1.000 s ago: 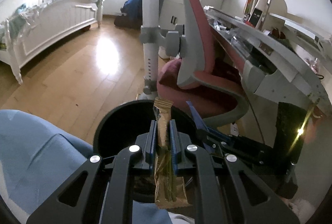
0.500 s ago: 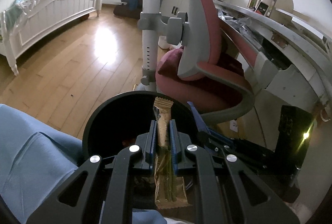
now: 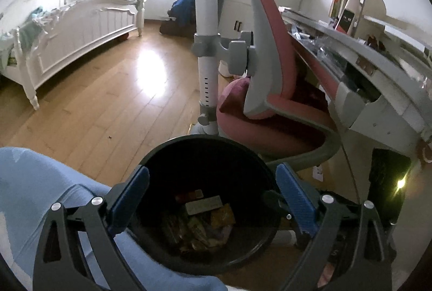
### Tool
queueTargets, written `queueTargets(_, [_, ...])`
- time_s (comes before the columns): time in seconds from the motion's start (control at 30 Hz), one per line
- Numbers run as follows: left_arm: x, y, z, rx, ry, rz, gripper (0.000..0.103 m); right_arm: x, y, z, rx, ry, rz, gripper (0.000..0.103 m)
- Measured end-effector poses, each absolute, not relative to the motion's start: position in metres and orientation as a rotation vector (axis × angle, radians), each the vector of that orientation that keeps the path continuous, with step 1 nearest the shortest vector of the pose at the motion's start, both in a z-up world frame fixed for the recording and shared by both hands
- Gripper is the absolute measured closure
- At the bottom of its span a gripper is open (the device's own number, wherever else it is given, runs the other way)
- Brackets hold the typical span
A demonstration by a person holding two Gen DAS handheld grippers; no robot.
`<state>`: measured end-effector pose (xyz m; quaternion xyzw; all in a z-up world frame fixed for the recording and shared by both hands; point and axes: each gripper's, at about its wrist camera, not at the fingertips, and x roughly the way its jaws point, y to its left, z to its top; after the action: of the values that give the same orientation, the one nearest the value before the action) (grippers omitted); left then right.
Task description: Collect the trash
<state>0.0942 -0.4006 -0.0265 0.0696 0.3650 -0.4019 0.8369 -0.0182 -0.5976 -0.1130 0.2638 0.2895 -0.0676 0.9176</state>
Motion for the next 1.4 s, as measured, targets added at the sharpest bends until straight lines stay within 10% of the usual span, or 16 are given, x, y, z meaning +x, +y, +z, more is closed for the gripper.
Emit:
queueTargets(0.87, [0.004, -0.021, 0.006, -0.043, 0.496, 0.030, 0.005, -0.017, -0.280, -0.014, 0.131, 0.449, 0.278, 0.005])
queueTargets(1.4, [-0.008, 0.035, -0.004, -0.118, 0.452, 0.121, 0.005, -0.003, -0.249, -0.014, 0.077, 0.263, 0.158, 0.005])
